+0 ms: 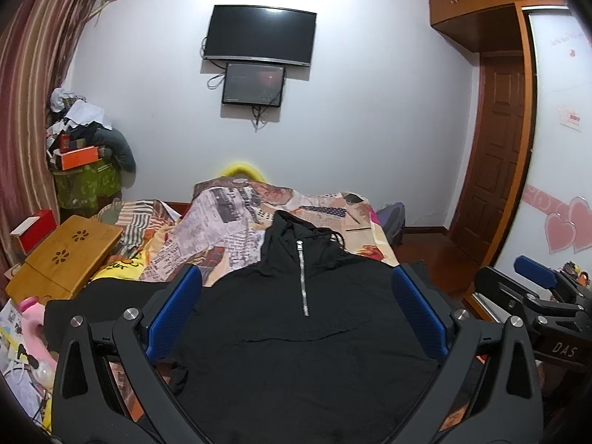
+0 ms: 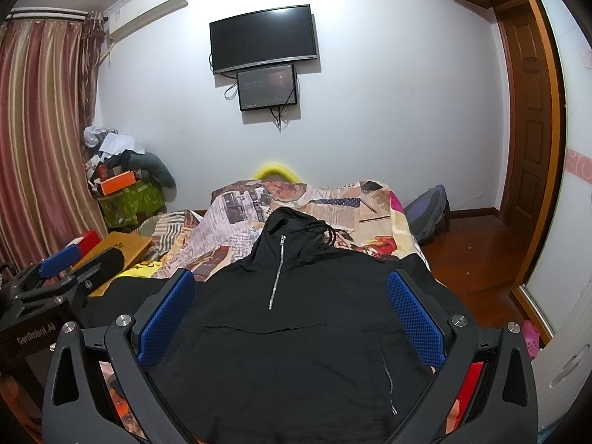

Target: Fold large clothes

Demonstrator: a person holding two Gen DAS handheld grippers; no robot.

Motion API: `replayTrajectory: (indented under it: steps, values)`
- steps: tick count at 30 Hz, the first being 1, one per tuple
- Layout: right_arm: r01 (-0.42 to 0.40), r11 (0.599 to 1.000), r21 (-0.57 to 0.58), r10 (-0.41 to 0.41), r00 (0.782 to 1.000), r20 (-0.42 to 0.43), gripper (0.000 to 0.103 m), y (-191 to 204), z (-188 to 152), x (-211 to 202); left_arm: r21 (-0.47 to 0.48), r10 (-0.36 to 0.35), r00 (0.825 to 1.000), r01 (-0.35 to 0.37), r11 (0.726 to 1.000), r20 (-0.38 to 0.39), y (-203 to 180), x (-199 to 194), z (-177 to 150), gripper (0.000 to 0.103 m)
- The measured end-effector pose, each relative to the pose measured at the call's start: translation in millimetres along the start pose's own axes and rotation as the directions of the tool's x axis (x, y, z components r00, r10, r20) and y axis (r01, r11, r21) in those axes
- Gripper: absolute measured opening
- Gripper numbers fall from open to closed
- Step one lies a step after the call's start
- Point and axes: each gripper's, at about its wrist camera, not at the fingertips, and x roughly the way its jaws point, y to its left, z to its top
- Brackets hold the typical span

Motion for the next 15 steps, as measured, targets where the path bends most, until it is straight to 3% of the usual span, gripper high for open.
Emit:
replayTrajectory:
  steps: [5,10,12,15]
  values:
    - [0.009,1.0,-0.01,-0.009,1.0,-0.017,0.103,0.7,1.6,9.2,-0.038,0.075,0.997,-0.074,0.996,0.007,27.7,8.5,5.6,0.103]
    - [0.028,0.999,-0.027,-0.029,0.999,-0.037,0.103,2.3,2.6,21.4,-0.112,0.195,0.981,-0.194,0.975,-0.003,81.8,21.9,8.4,0.103]
    - [0.038,0.999,-0.032,-0.04,0.998,-0.052,0.103,2.7,3.8,29.8,-0.141,0.256,0.966,-0.256,0.956,-0.021,107.0,28.0,6.6,0.103]
    - [0.059,0.998,-0.032,-0.061,0.996,-0.064,0.103,1.9,4.0,42.6,-0.209,0.373,0.925,-0.38,0.901,-0.076,152.0,37.7,-3.0,0.103]
